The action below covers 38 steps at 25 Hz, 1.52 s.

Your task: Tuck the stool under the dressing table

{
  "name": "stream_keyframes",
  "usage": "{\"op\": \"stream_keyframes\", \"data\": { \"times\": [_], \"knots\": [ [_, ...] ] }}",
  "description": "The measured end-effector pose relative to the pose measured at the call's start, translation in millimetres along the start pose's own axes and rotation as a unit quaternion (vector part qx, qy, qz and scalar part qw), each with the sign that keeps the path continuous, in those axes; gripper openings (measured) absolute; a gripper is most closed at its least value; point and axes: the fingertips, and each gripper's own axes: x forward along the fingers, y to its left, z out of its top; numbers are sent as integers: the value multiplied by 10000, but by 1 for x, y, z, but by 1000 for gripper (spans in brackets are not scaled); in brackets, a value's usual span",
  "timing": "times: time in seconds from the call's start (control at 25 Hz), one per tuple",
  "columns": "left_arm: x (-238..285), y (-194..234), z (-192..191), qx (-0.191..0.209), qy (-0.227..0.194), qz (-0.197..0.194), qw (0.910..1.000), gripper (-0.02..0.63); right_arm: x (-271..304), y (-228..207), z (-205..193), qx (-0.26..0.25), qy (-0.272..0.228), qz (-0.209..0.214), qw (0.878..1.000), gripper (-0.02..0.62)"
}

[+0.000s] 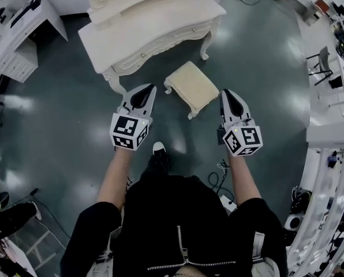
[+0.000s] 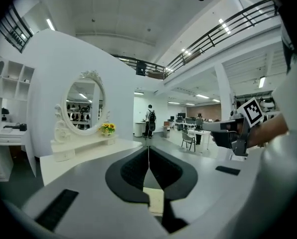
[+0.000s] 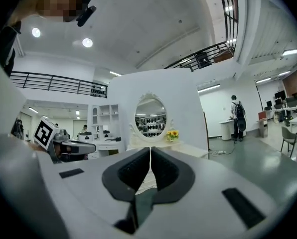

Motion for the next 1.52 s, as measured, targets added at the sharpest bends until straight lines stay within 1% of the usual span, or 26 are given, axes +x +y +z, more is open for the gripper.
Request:
{"op": "stream_keyframes", "data": {
  "times": [0.12, 0.28, 0.44, 0.6, 0.8, 0.88, 0.96, 1.12, 1.24, 1.32, 1.4, 1.52],
  "knots": [
    [35, 19, 1, 72, 66, -377, 9992, 23, 22, -11, -3, 74, -11, -316, 9995, 22],
    [73, 31, -3, 69, 119, -672, 9976, 23, 39, -29, -12, 163, -18, -598, 9981, 35],
    [108, 34, -12, 20, 242, -942, 9953, 23, 49, -50, -27, 345, 94, -896, 9953, 35],
    [148, 29, -24, -61, 373, -1186, 9922, 23, 58, -76, -48, 491, 226, -1088, 9926, 35],
    [195, 21, -31, 57, 437, -1428, 9888, 23, 76, -112, -66, 638, 189, -1232, 9902, 38],
    [212, 21, -32, 74, 434, -1514, 9875, 23, 86, -125, -68, 617, 157, -1297, 9895, 69],
    [229, 24, -31, 67, 441, -1572, 9866, 23, 96, -137, -67, 607, 121, -1398, 9882, 138],
    [254, 24, -28, 4, 457, -1632, 9855, 23, 102, -155, -62, 568, 131, -1524, 9866, 243],
    [268, 17, -28, -51, 465, -1704, 9843, 23, 100, -171, -67, 689, 209, -1534, 9855, 256],
    [275, 13, -34, -66, 521, -1747, 9832, 23, 98, -185, -84, 986, 329, -1597, 9817, 268],
    [276, 11, -44, -78, 644, -1792, 9817, 23, 94, -196, -112, 1331, 489, -1739, 9745, 296],
    [281, 3, -57, -72, 799, -1871, 9791, 23, 88, -213, -157, 1758, 757, -1881, 9633, 305]
  ]
}}
